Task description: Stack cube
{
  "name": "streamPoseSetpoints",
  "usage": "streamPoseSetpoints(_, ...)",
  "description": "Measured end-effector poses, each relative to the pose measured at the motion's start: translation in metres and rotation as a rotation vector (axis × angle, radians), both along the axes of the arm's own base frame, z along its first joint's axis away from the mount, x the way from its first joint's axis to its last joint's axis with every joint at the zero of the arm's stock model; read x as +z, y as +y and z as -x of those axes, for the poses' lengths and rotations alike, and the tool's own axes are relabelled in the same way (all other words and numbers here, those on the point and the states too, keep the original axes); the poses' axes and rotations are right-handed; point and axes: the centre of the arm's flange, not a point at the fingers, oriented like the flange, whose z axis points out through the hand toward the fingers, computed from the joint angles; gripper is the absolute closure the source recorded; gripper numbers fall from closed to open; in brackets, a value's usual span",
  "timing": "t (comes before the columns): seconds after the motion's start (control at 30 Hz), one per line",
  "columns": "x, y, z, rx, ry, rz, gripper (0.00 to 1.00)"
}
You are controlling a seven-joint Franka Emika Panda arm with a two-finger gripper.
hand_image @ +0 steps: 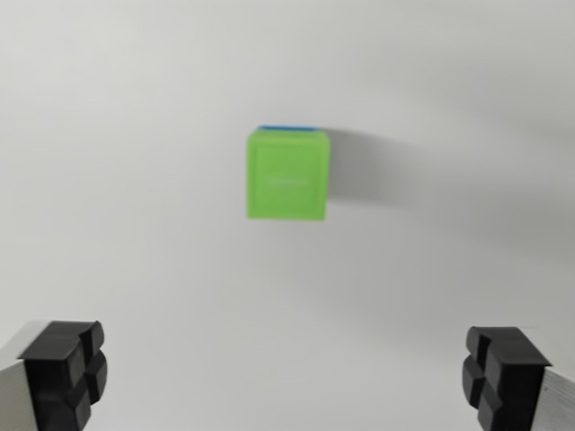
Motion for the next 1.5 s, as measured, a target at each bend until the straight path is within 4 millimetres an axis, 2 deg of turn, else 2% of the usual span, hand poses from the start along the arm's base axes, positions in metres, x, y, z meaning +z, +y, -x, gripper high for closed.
streamPoseSetpoints(0.23, 0.024, 0.000, 0.000, 0.000, -0.001, -0.001, 0.00)
streamPoseSetpoints(0.63, 0.052, -0.001, 0.000, -0.001, -0.001, -0.001, 0.00)
streamPoseSetpoints(0.93, 0.060, -0.001, 0.000, -0.001, 0.000, -0.002, 0.00)
streamPoseSetpoints(1.5, 0.059, -0.001, -0.001, 0.000, 0.002, -0.002, 0.00)
